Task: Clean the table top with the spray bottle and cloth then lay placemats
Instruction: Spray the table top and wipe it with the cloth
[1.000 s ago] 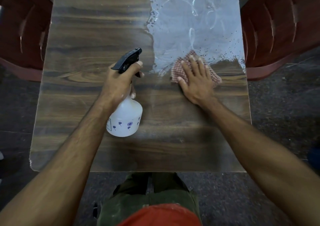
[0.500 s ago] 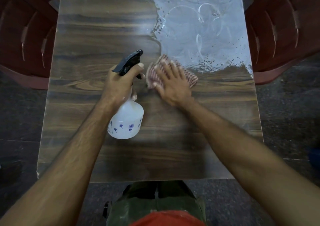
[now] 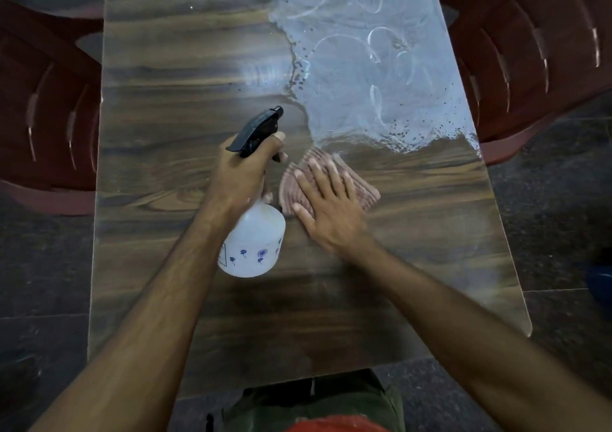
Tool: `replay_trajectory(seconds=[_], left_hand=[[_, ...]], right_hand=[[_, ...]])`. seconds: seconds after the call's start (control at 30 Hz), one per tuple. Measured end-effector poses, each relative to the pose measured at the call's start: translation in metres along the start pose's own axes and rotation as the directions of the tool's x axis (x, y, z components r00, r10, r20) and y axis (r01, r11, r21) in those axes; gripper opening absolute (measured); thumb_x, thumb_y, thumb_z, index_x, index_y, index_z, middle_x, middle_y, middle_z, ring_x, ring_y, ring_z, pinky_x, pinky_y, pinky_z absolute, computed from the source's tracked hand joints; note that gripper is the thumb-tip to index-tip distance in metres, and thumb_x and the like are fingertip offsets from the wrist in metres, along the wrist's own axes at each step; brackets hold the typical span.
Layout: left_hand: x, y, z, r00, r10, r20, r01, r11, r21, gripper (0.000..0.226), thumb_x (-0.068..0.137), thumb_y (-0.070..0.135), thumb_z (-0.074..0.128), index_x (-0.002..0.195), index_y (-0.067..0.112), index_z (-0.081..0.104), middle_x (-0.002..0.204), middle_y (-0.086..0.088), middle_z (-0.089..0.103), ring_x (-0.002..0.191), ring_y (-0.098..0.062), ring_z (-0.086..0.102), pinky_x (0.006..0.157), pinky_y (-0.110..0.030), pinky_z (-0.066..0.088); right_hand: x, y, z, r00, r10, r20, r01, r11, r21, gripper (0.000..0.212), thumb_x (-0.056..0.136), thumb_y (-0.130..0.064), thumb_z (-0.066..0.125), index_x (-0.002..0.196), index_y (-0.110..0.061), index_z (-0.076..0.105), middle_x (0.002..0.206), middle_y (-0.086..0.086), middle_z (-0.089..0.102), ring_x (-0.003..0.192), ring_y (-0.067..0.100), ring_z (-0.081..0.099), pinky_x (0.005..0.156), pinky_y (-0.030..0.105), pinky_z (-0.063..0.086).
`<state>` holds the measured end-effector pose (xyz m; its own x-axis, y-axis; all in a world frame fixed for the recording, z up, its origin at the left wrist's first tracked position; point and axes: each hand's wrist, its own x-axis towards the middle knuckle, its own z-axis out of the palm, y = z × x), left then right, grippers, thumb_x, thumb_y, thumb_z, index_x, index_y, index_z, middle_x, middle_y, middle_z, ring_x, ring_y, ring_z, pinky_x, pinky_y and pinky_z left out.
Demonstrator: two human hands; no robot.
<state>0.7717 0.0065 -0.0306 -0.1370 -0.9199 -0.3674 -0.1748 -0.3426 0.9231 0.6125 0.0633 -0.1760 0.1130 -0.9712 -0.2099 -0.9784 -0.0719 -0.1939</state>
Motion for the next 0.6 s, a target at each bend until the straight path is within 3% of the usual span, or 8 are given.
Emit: replay_trajectory(seconds=[0.1, 0.2, 0.27, 0.4, 0.5, 0.6], left_hand=[[0.004, 0.0, 0.001, 1.0, 0.014, 0.019, -0.014, 1.0, 0.02, 0.027, 0.096, 0.027, 0.061, 0.102, 0.001, 0.065, 0.096, -0.032, 0.062, 0.044, -0.016, 0.042, 0.043, -0.027, 0.04], [0.007, 0.002, 0.002, 0.999, 0.013, 0.03, -0.013, 1.0, 0.025, 0.025, 0.097, 0.027, 0.06, 0.109, 0.005, 0.065, 0.094, -0.019, 0.068, 0.042, -0.011, 0.041, 0.044, -0.027, 0.04], [0.01, 0.004, 0.002, 0.999, 0.006, 0.038, -0.007, 1.0, 0.013, 0.025, 0.097, 0.027, 0.06, 0.11, 0.007, 0.065, 0.09, -0.009, 0.069, 0.043, -0.012, 0.041, 0.044, -0.027, 0.039], [0.015, 0.007, 0.007, 0.998, -0.001, 0.066, 0.0, 1.0, 0.015, 0.022, 0.097, 0.026, 0.06, 0.107, 0.006, 0.065, 0.09, -0.009, 0.068, 0.041, -0.013, 0.039, 0.044, -0.027, 0.039], [0.018, 0.007, 0.011, 0.997, 0.002, 0.083, -0.003, 1.0, 0.019, 0.018, 0.097, 0.025, 0.06, 0.104, 0.009, 0.066, 0.093, -0.014, 0.069, 0.039, -0.014, 0.038, 0.042, -0.027, 0.038], [0.021, 0.005, 0.016, 0.997, 0.007, 0.081, -0.01, 0.999, 0.038, 0.016, 0.097, 0.025, 0.061, 0.102, 0.011, 0.066, 0.096, -0.017, 0.069, 0.038, -0.017, 0.038, 0.043, -0.028, 0.038]], right_hand=[[0.056, 0.014, -0.019, 0.998, 0.06, -0.01, -0.06, 0.998, 0.005, 0.065, 0.102, -0.057, 0.023, 0.158, -0.03, 0.006, 0.167, 0.002, -0.003, 0.153, 0.024, -0.008, 0.123, 0.047, -0.005], [0.065, 0.037, -0.025, 0.987, 0.157, -0.045, -0.156, 0.987, 0.03, 0.065, 0.101, -0.056, 0.023, 0.159, -0.028, 0.011, 0.167, 0.002, 0.002, 0.153, 0.025, -0.004, 0.123, 0.047, -0.003], [0.035, 0.041, -0.021, 0.99, 0.133, -0.052, -0.131, 0.991, 0.029, 0.066, 0.1, -0.056, 0.021, 0.159, -0.026, 0.014, 0.167, 0.004, 0.005, 0.153, 0.026, -0.001, 0.123, 0.046, -0.002], [-0.042, 0.067, -0.01, 0.991, 0.137, 0.011, -0.137, 0.991, 0.006, 0.067, 0.098, -0.059, 0.017, 0.157, -0.028, 0.018, 0.166, 0.002, 0.008, 0.153, 0.023, 0.001, 0.124, 0.046, 0.005], [-0.046, 0.114, -0.02, 0.963, 0.269, 0.022, -0.269, 0.963, 0.006, 0.069, 0.097, -0.062, 0.011, 0.158, -0.03, 0.011, 0.167, 0.001, 0.0, 0.153, 0.022, -0.005, 0.122, 0.042, -0.006], [-0.006, 0.148, -0.032, 0.911, 0.411, -0.023, -0.41, 0.911, 0.045, 0.074, 0.095, -0.064, 0.005, 0.159, -0.028, 0.005, 0.167, 0.006, -0.005, 0.153, 0.026, -0.01, 0.122, 0.048, -0.007]])
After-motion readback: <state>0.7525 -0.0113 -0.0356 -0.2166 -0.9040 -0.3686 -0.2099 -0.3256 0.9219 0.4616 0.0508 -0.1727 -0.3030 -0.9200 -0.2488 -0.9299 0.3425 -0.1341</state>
